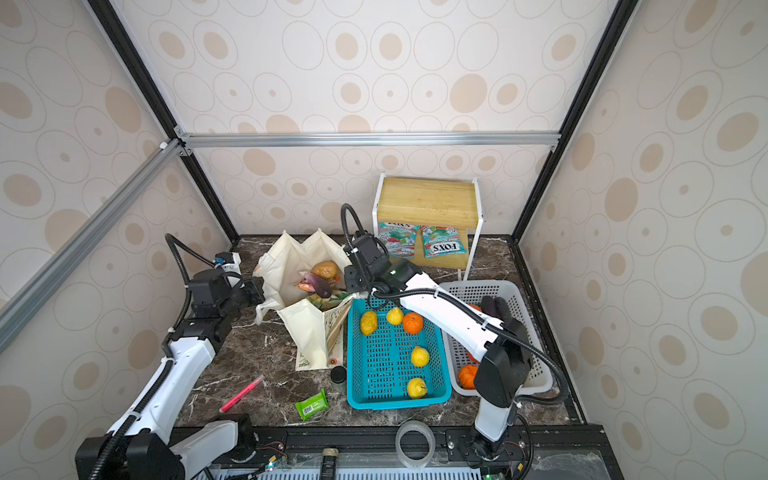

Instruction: Place the food into the grocery bag and tie it

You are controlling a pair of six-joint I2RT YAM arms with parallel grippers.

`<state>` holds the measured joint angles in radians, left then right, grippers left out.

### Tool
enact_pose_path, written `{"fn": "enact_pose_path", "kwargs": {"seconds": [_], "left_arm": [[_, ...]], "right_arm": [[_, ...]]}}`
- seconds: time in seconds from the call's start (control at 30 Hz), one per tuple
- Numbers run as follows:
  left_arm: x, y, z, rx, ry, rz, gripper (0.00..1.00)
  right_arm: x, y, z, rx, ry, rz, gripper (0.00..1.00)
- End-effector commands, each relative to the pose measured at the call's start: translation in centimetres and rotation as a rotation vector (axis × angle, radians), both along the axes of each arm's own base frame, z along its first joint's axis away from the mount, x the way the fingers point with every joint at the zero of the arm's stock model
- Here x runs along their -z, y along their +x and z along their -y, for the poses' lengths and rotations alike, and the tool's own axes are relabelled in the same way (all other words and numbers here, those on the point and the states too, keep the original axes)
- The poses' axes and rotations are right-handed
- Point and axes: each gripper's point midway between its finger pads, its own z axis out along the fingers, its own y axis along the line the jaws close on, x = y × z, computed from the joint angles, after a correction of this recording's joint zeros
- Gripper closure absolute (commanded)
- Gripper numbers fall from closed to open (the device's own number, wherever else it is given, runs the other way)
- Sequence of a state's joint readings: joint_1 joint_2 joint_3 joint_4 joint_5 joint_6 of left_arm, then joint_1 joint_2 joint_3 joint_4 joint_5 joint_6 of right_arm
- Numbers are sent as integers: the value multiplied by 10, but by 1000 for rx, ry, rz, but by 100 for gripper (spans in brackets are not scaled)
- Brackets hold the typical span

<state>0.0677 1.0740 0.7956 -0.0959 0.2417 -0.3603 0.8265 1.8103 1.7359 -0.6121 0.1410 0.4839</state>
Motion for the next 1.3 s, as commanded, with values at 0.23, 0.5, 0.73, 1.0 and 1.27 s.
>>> {"fn": "enact_pose_path", "kwargs": {"seconds": [0.23, 0.5, 0.73, 1.0, 1.27], "left_arm": [[-142, 24, 11, 37, -108, 220, 100], [-143, 31, 42, 128, -258, 241, 100], [-98, 35, 40, 94, -302, 199, 100], [-103, 35, 31, 59, -364, 202, 57], [-151, -15, -22, -243, -634, 337, 1]], "right_arm": [[-112, -9, -48, -112, 180, 191, 100], [-107, 3, -61, -84, 221, 181, 100], [-62, 18, -57, -30, 134, 111, 100], [-33, 23, -46, 2, 112, 57, 100], [-25, 19, -36, 11, 113, 51, 100]]}}
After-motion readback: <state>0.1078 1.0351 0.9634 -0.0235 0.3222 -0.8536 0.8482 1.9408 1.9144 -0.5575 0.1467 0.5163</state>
